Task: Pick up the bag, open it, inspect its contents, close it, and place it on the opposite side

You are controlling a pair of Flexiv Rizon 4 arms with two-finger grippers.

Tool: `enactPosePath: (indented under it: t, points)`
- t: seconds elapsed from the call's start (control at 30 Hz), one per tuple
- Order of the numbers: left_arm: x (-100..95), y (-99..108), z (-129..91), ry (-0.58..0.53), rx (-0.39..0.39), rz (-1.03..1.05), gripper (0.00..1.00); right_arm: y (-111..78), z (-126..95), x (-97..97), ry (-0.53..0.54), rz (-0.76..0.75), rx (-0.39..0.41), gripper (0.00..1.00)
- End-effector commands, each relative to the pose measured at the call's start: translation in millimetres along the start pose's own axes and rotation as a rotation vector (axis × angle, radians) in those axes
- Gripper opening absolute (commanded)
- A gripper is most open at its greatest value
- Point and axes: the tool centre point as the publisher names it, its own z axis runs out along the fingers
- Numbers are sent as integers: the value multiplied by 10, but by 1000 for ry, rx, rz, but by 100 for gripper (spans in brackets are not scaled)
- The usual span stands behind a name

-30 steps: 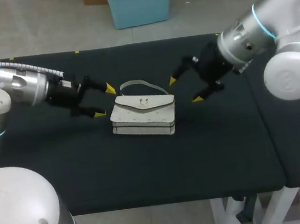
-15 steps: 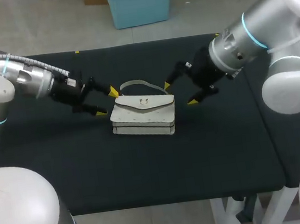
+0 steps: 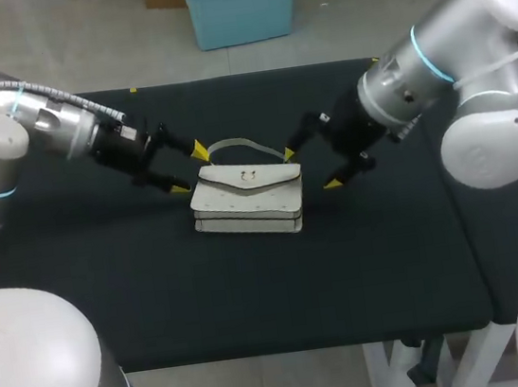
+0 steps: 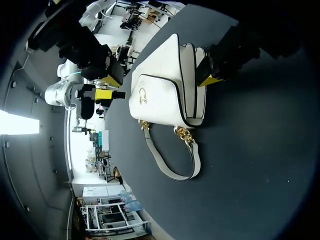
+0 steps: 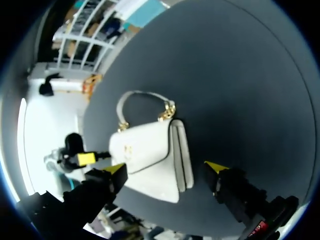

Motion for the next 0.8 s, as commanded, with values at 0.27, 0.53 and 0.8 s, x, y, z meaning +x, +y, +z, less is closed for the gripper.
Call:
enactPosePath:
  t: [0.27, 0.53, 0.8]
  points:
    - [-119, -110, 136, 68, -16, -11, 91, 203, 328, 56, 72, 141, 105, 100]
    - [-82, -118, 184, 93, -19, -23, 60, 193, 381, 83, 156, 207, 121, 100]
    - [-97, -112, 239, 116, -27, -66, 60, 129, 456, 91, 177, 247, 153, 100]
